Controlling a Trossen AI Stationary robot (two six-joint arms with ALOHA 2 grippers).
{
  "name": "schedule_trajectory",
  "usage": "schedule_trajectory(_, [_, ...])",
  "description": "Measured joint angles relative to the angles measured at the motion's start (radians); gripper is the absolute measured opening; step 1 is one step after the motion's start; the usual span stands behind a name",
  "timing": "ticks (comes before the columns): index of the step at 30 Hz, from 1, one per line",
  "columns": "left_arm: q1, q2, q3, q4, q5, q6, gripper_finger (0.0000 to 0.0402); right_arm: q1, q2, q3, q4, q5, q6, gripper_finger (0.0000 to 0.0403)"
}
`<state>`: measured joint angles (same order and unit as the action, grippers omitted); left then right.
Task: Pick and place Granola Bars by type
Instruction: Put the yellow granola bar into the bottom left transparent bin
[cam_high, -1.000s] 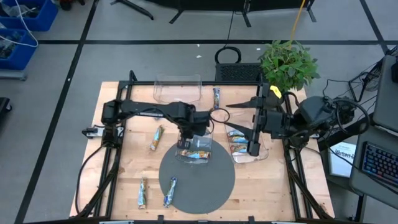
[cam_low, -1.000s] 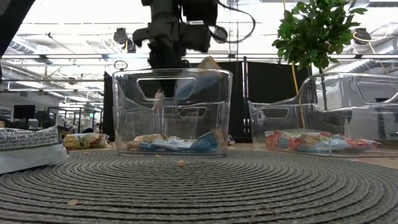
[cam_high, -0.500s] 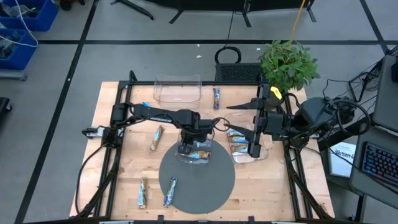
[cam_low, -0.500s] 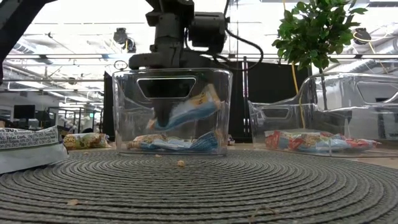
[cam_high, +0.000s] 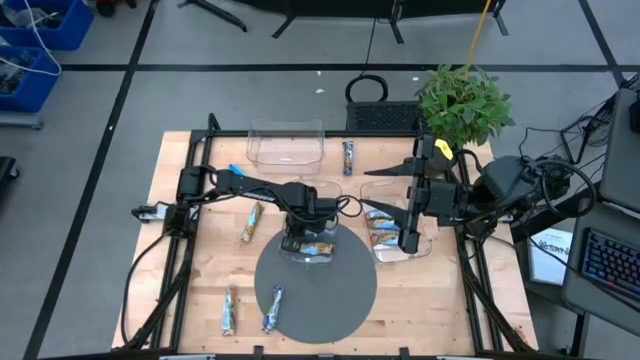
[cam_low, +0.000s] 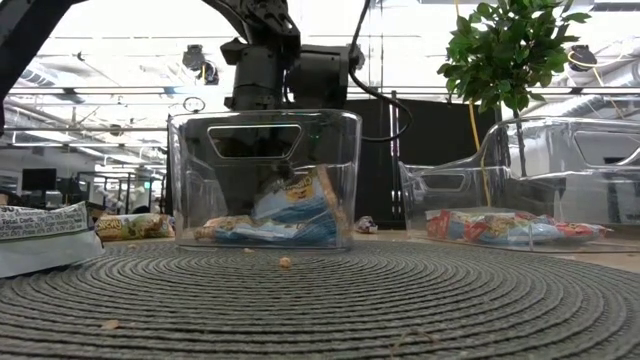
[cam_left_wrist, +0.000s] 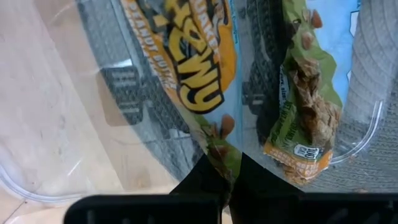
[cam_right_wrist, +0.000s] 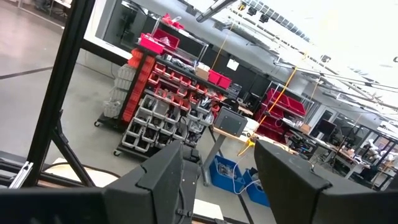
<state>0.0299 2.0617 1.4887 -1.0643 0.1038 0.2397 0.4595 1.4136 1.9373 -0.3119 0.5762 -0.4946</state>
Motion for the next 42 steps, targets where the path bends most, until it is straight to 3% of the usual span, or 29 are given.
schedule_trajectory(11, [0.0,0.0,0.0,-0.005,0.002,-0.043,0.0063,0.0,0.0,0.0,-0.001,0.0,0.0,0.0194])
schedule_trajectory(22, [0.003,-0.001,0.034,-0.032,0.069,-0.052,0.0194,0.0,0.0,0.0,-0.008,0.0,0.003,0.0192])
schedule_trajectory(29, [0.003,-0.001,0.037,-0.045,0.056,-0.059,0.0265,0.0,0.0,0.0,-0.008,0.0,0.003,0.0192])
schedule_trajectory(35, [0.003,-0.066,0.038,-0.071,0.049,-0.068,0.0286,0.0,0.0,0.0,-0.007,0.0,0.002,0.0192])
schedule_trajectory(42, [0.016,-0.286,0.039,0.033,-0.043,-0.169,0.0273,0.0,0.0,0.0,-0.007,0.0,-0.016,0.0192])
